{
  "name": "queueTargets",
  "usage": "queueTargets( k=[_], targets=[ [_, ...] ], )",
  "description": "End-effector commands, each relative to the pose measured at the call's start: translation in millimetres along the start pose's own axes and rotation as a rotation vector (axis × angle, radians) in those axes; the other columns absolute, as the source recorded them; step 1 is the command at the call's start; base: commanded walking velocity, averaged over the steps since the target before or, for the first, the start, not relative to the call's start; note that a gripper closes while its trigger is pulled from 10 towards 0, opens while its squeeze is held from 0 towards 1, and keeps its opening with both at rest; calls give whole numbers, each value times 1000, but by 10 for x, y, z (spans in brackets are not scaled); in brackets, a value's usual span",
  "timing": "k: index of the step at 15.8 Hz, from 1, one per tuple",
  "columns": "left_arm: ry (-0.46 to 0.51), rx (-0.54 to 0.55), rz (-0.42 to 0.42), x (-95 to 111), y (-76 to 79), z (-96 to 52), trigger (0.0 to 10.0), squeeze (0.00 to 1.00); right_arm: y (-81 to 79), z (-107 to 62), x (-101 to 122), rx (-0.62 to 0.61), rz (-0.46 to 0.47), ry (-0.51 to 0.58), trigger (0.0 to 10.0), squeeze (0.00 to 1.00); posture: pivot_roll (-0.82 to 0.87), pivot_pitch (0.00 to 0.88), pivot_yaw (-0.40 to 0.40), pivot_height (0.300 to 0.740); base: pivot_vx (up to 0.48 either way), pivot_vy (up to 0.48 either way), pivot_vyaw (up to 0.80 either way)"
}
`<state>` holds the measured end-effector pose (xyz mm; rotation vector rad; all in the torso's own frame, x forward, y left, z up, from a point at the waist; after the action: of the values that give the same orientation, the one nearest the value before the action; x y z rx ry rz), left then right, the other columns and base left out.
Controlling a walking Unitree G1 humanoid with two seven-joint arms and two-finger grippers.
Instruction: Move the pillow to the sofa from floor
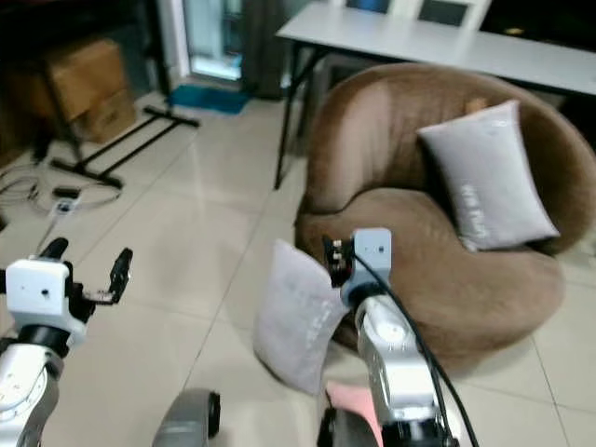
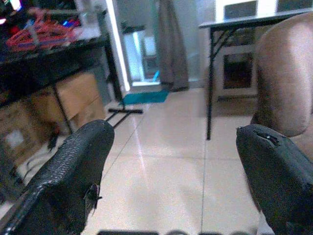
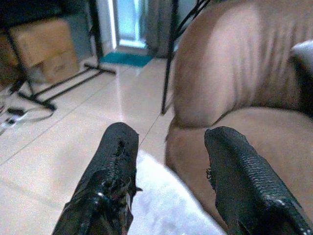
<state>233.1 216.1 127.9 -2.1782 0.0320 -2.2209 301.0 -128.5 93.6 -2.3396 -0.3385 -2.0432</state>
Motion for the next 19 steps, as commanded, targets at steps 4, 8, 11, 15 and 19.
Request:
queueTargets(
  k=[4, 8, 11, 15, 19],
  targets=[
    [12, -37, -10, 19, 67, 29, 10000, 0, 113, 3, 9, -37, -15, 6, 10000, 0, 63, 0, -34, 651, 368, 0, 0],
    [9, -50, -10, 14, 72, 43, 10000, 0, 116, 7, 14, -42, -15, 12, 10000, 0, 58, 0, -29, 651, 368, 0, 0],
    [8, -52, -10, 7, 76, 46, 10000, 0, 123, 11, 16, -44, -17, 15, 10000, 0, 60, 0, -29, 651, 368, 0, 0],
    [4, -54, -10, -3, 74, 47, 10000, 0, 122, 18, 23, -43, -22, 20, 10000, 0, 60, 0, -30, 651, 368, 0, 0],
    [2, -57, -9, -11, 76, 47, 10000, 0, 122, 22, 30, -42, -24, 25, 10000, 0, 58, 0, -29, 651, 368, 0, 0]
  ],
)
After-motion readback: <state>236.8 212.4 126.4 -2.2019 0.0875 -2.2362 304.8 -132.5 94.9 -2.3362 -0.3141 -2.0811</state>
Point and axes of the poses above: a point about 5 cm out from each wrist's last joint towards the gripper, its own z axis pointing out of the wrist towards the gripper, its own x axis along the axis of the wrist's last joint, y = z × x, the point moved 2 cm from there along z, pointing out of the wrist towards the gripper, and after that the axes turned 11 degrees about -z, right-handed, at the moved point
